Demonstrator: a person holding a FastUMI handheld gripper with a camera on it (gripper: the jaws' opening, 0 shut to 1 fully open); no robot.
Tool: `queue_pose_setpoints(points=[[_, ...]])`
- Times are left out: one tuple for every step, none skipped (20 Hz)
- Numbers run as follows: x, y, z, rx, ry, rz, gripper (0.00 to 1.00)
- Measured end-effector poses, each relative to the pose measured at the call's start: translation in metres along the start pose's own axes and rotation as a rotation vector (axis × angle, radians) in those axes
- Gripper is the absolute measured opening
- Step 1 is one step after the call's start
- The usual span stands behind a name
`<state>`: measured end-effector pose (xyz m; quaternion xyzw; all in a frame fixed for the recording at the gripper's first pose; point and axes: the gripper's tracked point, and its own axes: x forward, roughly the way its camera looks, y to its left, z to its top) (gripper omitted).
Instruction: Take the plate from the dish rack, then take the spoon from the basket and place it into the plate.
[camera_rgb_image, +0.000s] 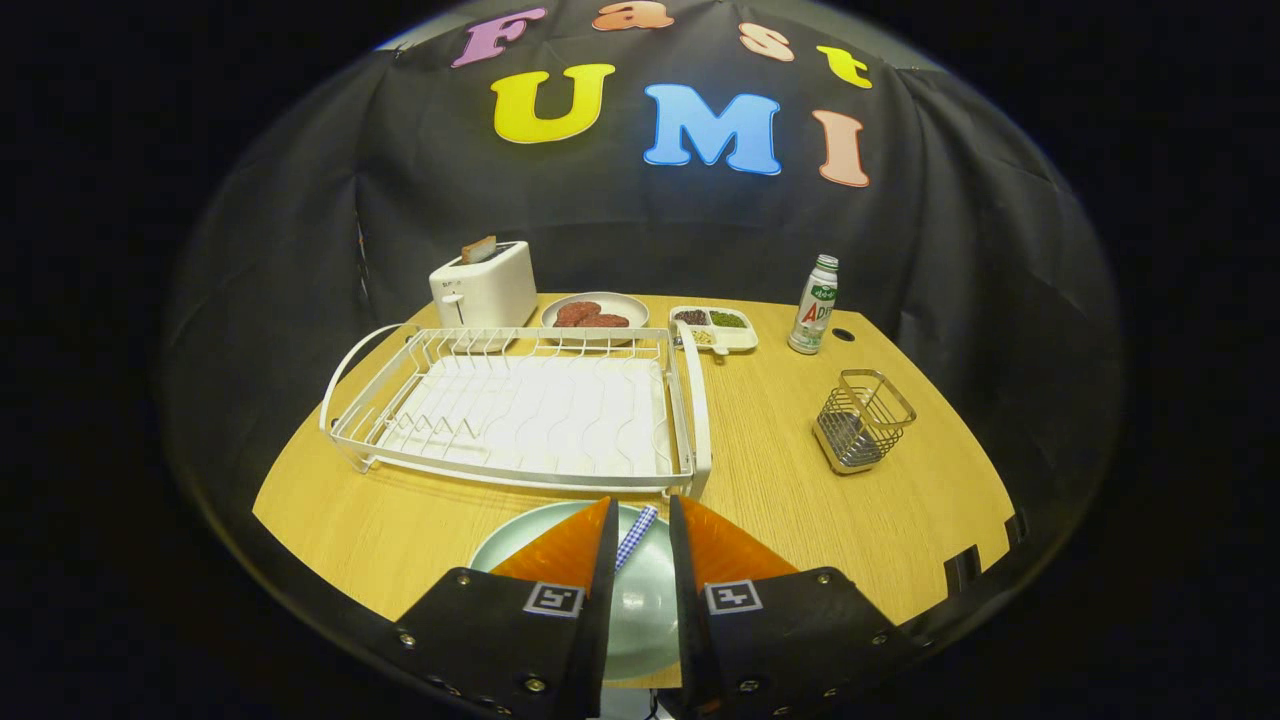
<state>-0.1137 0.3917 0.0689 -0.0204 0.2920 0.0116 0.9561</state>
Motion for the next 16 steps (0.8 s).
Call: queue_pose_setpoints(points=[[0.000, 0.001, 0.002, -0.002, -0.004, 0.002, 0.30], [0.001, 0.001, 0.005, -0.005, -0.009, 0.003, 0.30], [0.001, 0.001, 0.008, -0.006, -0.016, 0.006, 0.31], [0.001, -0.002, 0.013, -0.008, -0.022, 0.001, 0.52], [0.002, -0.003, 0.018, -0.009, -0.036, 0.000, 0.73], [0.000, -0.002, 0.026, -0.007, -0.056, 0.010, 0.80], [0.000, 0.000, 0.032, -0.001, -0.076, 0.025, 0.84], [-0.001, -0.002, 0.040, 0.001, -0.099, 0.030, 0.91], [-0.004, -0.003, 0.048, 0.005, -0.123, 0.037, 0.99], [-0.007, -0.005, 0.058, 0.009, -0.149, 0.045, 0.99], [-0.010, -0.007, 0.070, 0.012, -0.176, 0.045, 0.99], [-0.014, -0.012, 0.083, 0.019, -0.209, 0.041, 0.99], [-0.019, -0.016, 0.096, 0.027, -0.243, 0.038, 0.99], [-0.024, -0.021, 0.112, 0.035, -0.277, 0.035, 0.99], [-0.030, -0.026, 0.128, 0.041, -0.315, 0.030, 0.99], [-0.036, -0.032, 0.145, 0.044, -0.356, 0.022, 0.98]])
